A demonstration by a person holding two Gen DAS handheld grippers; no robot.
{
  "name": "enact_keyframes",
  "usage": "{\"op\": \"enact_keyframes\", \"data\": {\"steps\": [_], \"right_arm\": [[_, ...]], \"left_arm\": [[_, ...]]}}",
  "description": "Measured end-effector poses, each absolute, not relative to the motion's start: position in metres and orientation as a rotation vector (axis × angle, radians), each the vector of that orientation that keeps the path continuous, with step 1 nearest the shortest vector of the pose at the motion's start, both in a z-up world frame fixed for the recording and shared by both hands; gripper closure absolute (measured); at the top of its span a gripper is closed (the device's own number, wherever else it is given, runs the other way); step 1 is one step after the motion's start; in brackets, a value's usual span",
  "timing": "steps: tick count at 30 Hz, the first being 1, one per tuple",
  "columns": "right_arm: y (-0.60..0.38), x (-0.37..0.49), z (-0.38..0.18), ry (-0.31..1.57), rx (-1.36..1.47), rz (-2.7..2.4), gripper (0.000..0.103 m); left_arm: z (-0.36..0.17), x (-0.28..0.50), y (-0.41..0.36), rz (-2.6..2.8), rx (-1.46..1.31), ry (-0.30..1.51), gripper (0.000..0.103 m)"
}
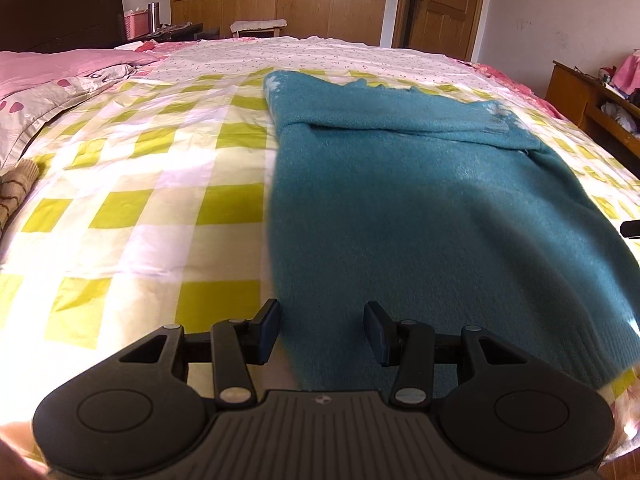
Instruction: Fold small clothes
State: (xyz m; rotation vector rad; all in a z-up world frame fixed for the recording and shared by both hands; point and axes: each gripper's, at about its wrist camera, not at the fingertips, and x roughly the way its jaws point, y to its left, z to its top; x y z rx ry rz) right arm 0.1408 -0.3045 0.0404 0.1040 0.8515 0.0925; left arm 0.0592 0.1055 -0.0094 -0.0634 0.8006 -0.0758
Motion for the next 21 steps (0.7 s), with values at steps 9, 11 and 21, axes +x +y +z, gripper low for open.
{"op": "enact_keyframes", "data": {"steps": [9, 11, 21], "right_arm": [[-0.321, 0.085, 0.024, 0.978, 0.136, 0.098, 0.077], [-0.322, 0.082, 0.02, 0.997, 0.15, 0.098, 0.077], [-0.323, 0.087, 0.013, 1.047, 0.199, 0.12, 0.071]], "left_arm": [[-0.01, 0.032, 0.102, -0.112, -0.063, 0.862, 0.052], [-0.009, 0.032, 0.103, -0.104, -0.071, 0.861, 0.052], [-0.015, 0.036, 0.109, -0.104, -0.15, 0.896, 0.052]]}}
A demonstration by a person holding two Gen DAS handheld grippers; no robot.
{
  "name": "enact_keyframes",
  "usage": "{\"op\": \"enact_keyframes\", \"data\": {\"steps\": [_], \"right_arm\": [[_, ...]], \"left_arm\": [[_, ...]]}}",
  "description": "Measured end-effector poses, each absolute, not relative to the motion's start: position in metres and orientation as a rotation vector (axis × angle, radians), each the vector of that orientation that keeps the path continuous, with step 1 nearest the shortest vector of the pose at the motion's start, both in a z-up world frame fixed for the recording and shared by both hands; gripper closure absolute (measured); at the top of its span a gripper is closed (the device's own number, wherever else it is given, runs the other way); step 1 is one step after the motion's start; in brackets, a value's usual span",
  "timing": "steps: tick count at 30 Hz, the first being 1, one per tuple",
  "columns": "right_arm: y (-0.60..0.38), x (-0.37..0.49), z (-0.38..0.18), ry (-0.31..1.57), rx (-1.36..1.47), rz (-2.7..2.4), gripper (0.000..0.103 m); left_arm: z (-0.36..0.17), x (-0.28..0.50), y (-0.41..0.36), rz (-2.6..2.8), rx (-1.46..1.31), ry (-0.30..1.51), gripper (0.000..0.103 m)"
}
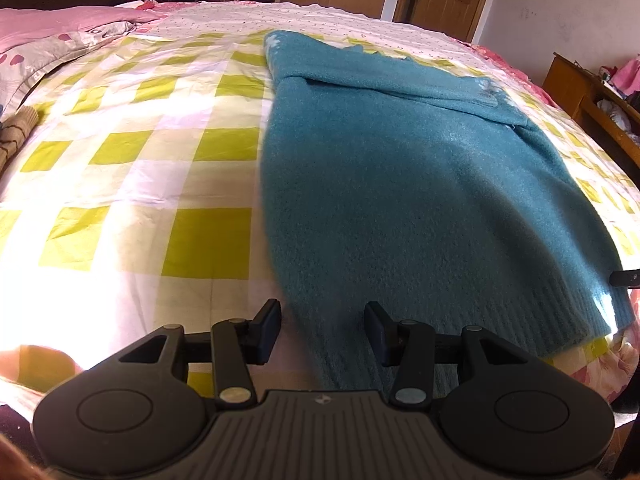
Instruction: Fold small clothes
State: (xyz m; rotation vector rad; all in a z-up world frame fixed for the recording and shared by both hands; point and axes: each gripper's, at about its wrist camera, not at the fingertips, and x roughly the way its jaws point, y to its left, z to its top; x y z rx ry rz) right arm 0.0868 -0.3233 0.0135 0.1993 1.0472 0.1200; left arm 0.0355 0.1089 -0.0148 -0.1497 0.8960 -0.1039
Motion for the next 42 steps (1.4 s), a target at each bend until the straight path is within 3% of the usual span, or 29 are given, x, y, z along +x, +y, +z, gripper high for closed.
{"op": "enact_keyframes", "data": {"steps": [9, 11, 14, 29, 36, 42], "right_arm": [[-0.332, 0.093, 0.007, 1.072, 0.263, 0.129, 0.07], [-0.334, 0.092, 0.008, 1.072, 0.282, 0.134, 0.073], [-0.338, 0.093, 0.009, 1.071, 0.336, 0.151, 0.083], [-0.352, 0.116, 0.045, 0.802, 0.82, 0.33, 0.089], [-0.339, 0.193, 0.074, 0.664, 0.914, 0.353, 0.089], [-0.333, 0.275, 0.074, 0.607, 0.966, 0.282, 0.089]], "left_arm": [[-0.015, 0.04, 0.104, -0.122, -0.143, 0.893, 0.052], [-0.014, 0.039, 0.107, -0.127, -0.168, 0.893, 0.072], [-0.01, 0.04, 0.111, -0.132, -0.212, 0.884, 0.084], [0.04, 0.092, 0.131, -0.293, -0.565, 0.69, 0.086], [0.065, 0.167, 0.148, -0.263, -0.623, 0.549, 0.087], [0.056, 0.241, 0.157, -0.2, -0.637, 0.521, 0.087]]}}
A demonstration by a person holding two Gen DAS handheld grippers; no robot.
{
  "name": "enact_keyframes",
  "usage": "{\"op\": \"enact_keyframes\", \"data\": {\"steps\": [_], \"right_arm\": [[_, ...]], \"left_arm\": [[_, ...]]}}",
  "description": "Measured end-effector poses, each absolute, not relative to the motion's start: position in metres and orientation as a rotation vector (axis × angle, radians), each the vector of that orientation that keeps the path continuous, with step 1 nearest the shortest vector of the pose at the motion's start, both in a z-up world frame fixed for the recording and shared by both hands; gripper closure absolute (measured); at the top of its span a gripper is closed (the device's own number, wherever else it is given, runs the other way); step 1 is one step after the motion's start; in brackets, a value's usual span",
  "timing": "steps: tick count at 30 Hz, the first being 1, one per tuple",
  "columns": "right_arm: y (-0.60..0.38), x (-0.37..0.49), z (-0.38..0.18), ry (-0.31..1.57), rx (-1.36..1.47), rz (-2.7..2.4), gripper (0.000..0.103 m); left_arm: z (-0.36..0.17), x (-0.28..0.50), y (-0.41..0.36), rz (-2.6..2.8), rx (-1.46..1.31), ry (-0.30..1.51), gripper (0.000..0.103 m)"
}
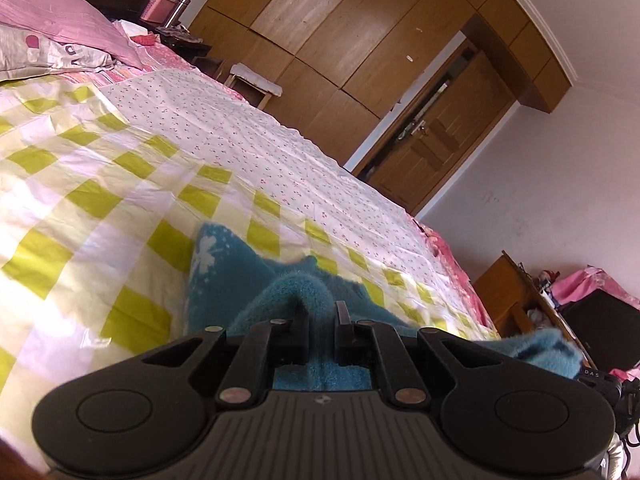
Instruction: Fold small clothes
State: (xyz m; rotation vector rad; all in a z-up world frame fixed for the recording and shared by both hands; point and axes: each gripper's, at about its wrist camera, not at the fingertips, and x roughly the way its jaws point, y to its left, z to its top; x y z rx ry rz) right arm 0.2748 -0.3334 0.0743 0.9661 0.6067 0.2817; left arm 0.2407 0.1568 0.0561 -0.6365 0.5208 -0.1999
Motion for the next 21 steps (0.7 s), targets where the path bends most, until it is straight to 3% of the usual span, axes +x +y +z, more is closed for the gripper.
{"op": "enact_keyframes", "data": {"steps": [7, 13, 21], "right_arm": [[-0.327, 0.355, 0.025, 0.679, 0.941, 0.113, 0.089], [-0.323, 0.375, 0.003, 0.714, 0.94, 0.093, 0.085], [-0.317, 0.377, 0.016, 0.681, 0.94, 0.169, 0.062]], "left_arm": [[0.014, 0.302, 0.167, -0.091, -0.7, 0.594, 0.087], [0.0, 0.303, 0.169, -0.062, -0.768, 0.568, 0.086], [0.005, 0.292, 0.174, -0.031, -0.911, 0.496, 0.084]]}}
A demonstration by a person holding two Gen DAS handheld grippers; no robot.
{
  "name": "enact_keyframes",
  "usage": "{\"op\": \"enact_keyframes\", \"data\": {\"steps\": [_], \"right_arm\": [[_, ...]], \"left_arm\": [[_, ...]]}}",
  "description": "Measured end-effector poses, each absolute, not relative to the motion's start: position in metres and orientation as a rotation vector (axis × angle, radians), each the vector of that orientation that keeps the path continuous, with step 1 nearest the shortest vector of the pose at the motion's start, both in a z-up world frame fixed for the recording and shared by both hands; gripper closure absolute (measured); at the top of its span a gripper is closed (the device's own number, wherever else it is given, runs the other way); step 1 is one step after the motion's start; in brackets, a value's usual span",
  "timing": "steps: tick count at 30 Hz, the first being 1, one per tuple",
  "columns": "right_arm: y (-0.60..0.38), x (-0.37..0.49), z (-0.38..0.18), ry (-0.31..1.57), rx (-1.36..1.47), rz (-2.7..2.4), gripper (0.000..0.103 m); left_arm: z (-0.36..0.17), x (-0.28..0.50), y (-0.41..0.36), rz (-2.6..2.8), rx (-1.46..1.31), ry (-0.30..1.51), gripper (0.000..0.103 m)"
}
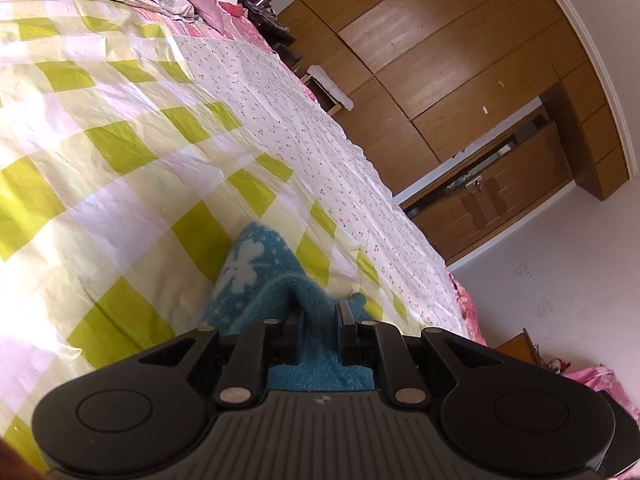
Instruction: Fold small clothes
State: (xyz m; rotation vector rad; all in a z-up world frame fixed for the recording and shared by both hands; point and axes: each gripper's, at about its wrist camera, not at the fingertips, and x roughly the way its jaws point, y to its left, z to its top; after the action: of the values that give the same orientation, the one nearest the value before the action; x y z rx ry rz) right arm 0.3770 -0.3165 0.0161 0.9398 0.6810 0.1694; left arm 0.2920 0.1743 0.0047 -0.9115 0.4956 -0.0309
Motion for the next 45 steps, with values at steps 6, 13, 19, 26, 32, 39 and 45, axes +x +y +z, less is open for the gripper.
{"op": "enact_keyframes", "data": {"steps": [6, 13, 19, 26, 32, 39, 45], "right_arm": [[-0.31, 0.376, 0.029, 0.653, 0.895, 0.192, 0.061], [-0.306, 0.365, 0.038, 0.637, 0.654, 0.13, 0.061], [-0.285, 0.361, 0.036, 0.621, 0.324, 0.039, 0.061], [-0.264, 0.378, 0.026, 0.672, 0.156, 0.057, 0.063], [-0.268, 0.384, 0.025, 0.674, 0.141, 0.031, 0.089], [-0.291, 0.388, 0.009, 0.714, 0.342, -0.049, 0.088], [-0.289, 0.378, 0.023, 0.705, 0.314, -0.058, 0.073]], "left_arm": [[0.014, 0.288, 0.177, 0.109, -0.848, 0.424, 0.083], [0.035, 0.274, 0.171, 0.161, -0.626, 0.368, 0.082], [0.032, 0.284, 0.132, 0.064, -0.419, 0.437, 0.079], [0.014, 0.308, 0.112, 0.022, -0.309, 0.552, 0.073], [0.003, 0.311, 0.116, 0.119, -0.254, 0.576, 0.087], [0.003, 0.297, 0.13, 0.199, -0.32, 0.565, 0.089], [0.013, 0.275, 0.135, 0.187, -0.344, 0.562, 0.089]]}}
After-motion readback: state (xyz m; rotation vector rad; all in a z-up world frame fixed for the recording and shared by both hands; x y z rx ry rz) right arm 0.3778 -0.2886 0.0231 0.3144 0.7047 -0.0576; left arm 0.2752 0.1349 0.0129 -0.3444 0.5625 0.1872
